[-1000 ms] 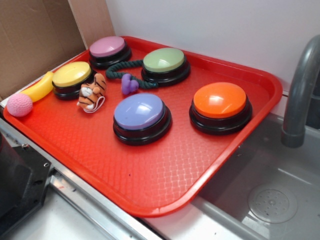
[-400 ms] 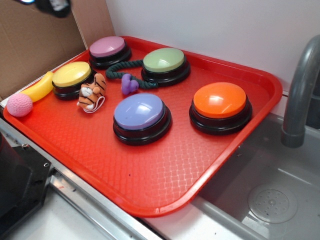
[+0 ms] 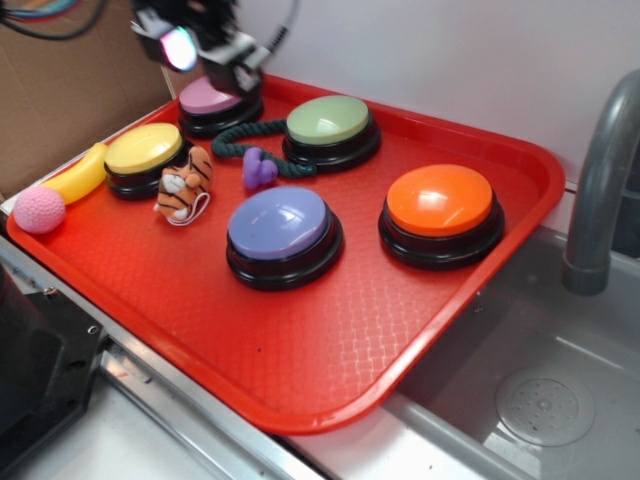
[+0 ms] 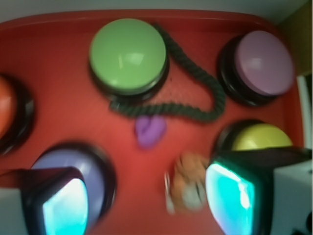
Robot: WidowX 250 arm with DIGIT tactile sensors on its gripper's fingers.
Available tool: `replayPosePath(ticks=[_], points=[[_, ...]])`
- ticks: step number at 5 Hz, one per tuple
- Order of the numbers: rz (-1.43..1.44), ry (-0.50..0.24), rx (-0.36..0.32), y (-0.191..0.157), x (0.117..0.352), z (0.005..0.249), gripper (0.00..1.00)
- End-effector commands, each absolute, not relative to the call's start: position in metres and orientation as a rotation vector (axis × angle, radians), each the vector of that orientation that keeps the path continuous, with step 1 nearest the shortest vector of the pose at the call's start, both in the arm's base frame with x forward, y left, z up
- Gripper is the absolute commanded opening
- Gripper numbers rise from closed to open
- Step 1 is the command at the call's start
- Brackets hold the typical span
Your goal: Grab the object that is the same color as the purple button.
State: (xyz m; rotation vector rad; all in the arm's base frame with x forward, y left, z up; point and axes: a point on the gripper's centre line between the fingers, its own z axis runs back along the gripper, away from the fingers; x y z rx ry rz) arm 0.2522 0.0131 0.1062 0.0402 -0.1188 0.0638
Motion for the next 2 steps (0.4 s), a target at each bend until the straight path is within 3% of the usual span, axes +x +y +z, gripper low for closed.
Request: replayPosePath(ticks=[1,2], points=[[0.122,-0.138,0.074,0.028,0.27,0.073,1.0],[0.129,-0.107,0.1,0.032,0.266,0.062,1.0]])
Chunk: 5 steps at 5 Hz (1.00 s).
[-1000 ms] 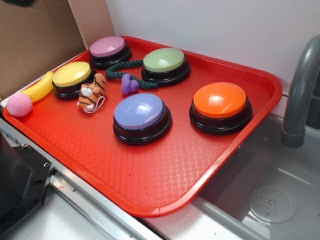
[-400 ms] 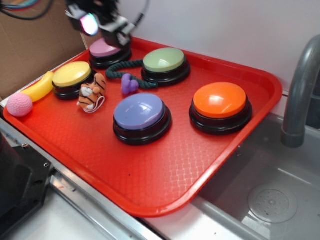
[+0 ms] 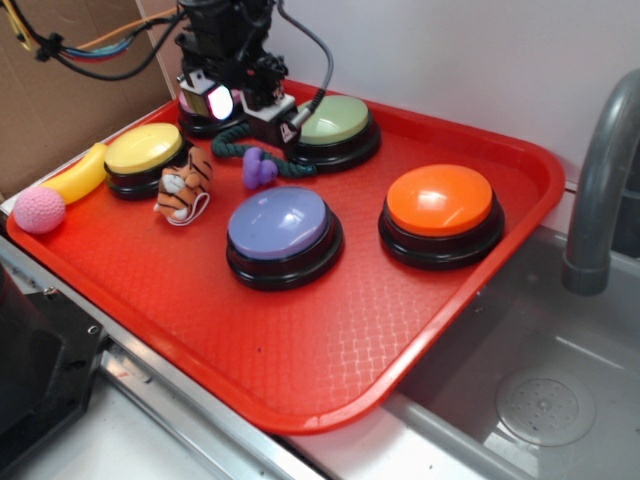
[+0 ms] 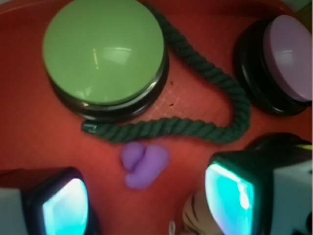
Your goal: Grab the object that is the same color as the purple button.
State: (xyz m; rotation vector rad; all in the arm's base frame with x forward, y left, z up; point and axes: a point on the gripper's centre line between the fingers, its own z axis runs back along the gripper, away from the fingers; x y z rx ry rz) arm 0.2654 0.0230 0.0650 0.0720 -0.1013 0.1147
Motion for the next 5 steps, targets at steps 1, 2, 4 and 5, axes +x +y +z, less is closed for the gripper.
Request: replayPosePath(ticks=[1,2,4,5], points=[[0.15,-0.103,0.122,0.034,0.265,0.051,1.0],[0.166,-0.092,0.136,0.035,0.266,0.041,1.0],[0.197,-0.091,0.106,0.037,0.265,0.031,0.0],[0.185,-0.085,0.108,0.037,0.264,0.035,0.0]])
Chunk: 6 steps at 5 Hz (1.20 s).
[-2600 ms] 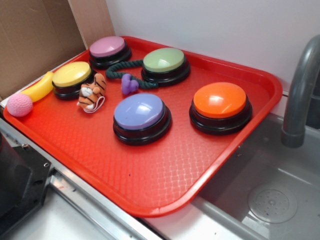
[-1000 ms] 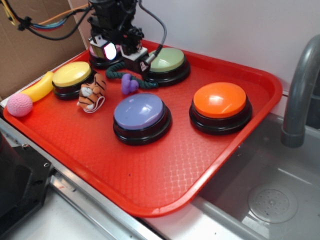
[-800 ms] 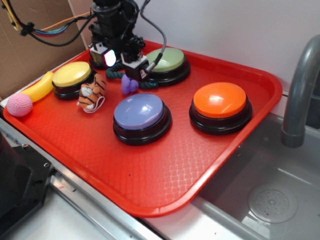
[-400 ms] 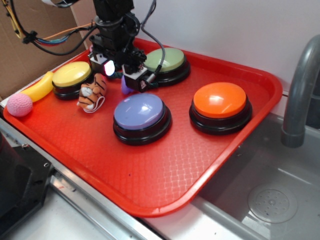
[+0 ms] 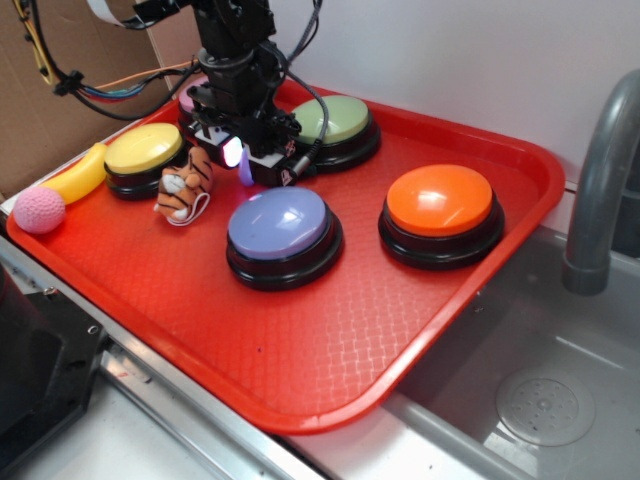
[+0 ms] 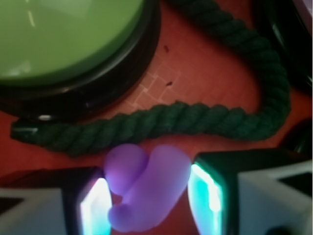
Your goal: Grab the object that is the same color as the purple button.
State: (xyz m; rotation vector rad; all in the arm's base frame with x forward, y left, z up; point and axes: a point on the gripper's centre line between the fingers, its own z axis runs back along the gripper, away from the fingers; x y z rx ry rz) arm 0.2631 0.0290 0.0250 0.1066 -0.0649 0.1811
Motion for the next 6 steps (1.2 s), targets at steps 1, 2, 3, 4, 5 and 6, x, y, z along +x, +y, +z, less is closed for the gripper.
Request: replayPosePath(ticks=[1,2,3,4,5,6], points=[[0.138,-0.12,0.101,0.037,0.256,0.069,0.0],[0.062,-0.127,0.063,0.034,0.243,0.101,0.0],[-0.016,-0.136,0.051,0.027,0.217,0.138,0.0],[-0.086,-0.101,-0.014,0.021,0.196,0.153,0.0],[-0.009,-0.085,-0.012,0.018,0.171,0.169,0.0],[0.036,-0.142,0.003,0.015,0.163,0.175,0.0]])
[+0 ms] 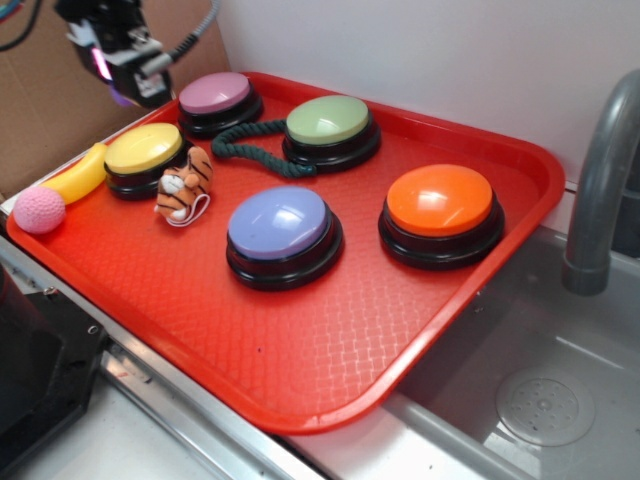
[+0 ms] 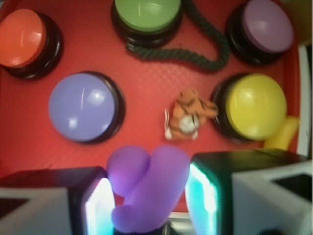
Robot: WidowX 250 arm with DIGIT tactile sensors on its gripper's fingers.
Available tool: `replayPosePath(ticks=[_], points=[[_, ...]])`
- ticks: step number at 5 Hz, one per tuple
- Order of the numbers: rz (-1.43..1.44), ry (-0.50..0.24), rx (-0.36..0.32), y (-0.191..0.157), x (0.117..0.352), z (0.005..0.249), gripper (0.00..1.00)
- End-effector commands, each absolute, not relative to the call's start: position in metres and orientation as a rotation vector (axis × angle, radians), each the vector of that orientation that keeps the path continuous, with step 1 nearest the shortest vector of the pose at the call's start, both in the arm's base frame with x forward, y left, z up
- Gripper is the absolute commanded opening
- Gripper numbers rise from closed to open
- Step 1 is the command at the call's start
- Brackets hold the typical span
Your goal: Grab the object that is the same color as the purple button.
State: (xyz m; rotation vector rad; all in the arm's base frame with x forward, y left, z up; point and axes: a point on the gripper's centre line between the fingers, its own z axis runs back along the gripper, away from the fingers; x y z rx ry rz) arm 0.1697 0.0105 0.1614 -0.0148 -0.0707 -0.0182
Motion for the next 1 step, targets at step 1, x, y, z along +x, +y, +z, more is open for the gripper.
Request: replayPosePath(ticks=[1], points=[[0.029,-0.071,0.079,0.0137,0.164,0.1817,0.23]])
